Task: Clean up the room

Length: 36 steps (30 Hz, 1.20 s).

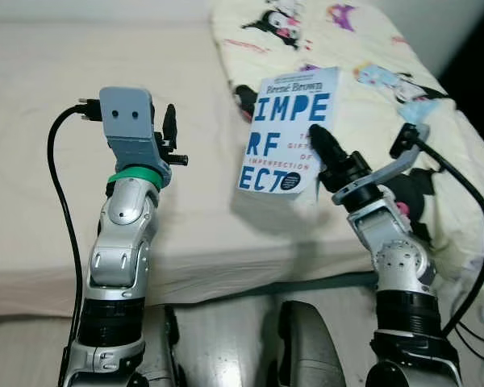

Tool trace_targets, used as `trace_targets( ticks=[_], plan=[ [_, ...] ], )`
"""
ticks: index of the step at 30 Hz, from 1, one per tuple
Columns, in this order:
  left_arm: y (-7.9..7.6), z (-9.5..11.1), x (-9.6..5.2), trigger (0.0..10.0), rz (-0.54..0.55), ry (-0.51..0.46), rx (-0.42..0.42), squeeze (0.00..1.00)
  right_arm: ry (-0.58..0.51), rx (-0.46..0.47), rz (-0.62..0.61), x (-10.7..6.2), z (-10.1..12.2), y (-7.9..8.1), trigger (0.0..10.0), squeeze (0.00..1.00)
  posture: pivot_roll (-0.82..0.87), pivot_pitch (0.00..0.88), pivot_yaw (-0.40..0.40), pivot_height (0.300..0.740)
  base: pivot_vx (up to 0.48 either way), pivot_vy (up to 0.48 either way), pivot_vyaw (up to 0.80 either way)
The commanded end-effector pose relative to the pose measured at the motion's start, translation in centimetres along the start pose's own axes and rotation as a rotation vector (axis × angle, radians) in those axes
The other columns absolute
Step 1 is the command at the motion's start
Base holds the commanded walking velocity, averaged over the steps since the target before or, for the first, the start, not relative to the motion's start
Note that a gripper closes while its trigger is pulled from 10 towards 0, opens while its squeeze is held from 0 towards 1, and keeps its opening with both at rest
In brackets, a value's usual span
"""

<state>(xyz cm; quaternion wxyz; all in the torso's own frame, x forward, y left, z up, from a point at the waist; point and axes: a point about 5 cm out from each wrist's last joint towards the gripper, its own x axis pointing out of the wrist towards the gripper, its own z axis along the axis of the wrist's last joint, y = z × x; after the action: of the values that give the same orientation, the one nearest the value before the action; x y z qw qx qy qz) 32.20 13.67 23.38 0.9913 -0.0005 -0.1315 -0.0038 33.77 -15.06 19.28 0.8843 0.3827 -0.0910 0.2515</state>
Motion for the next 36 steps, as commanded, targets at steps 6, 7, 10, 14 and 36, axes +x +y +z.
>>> trace_targets(
  ticks=[6, 7, 10, 14, 36],
  plan=[
    [-1.1, -0.8, -0.1, 10.0, -0.08, 0.034, -0.016, 0.0, -0.017, -0.008, 0.011, -0.2, 0.4, -0.1, 10.0, 0.0, -0.01, 0.033, -0.019, 0.569, 0.0, 0.0, 0.0],
    [-1.3, -0.8, -0.1, 10.0, -0.099, 0.034, -0.016, 0.0, -0.018, -0.009, 0.013, -0.2, 0.4, 0.0, 10.0, 0.0, -0.01, 0.034, -0.022, 0.569, 0.0, 0.0, 0.0],
    [-1.8, -1.0, -0.1, 10.0, -0.124, 0.03, -0.014, 0.0, -0.024, -0.043, 0.017, 0.0, 0.5, 0.2, 10.0, 0.0, -0.01, 0.035, -0.024, 0.569, 0.0, 0.0, 0.0],
    [-2.0, -1.1, 0.0, 10.0, -0.125, 0.026, -0.029, 0.0, -0.02, -0.064, 0.028, -0.1, 0.4, 0.5, 10.0, 0.0, -0.01, 0.036, -0.025, 0.569, 0.0, 0.0, 0.0],
    [-1.8, -1.7, 0.1, 10.0, -0.094, 0.05, -0.027, 0.0, -0.025, -0.143, -0.017, 0.1, 0.5, 0.0, 10.0, 0.0, -0.02, 0.035, -0.025, 0.604, 0.0, 0.0, 0.0]
  ],
)
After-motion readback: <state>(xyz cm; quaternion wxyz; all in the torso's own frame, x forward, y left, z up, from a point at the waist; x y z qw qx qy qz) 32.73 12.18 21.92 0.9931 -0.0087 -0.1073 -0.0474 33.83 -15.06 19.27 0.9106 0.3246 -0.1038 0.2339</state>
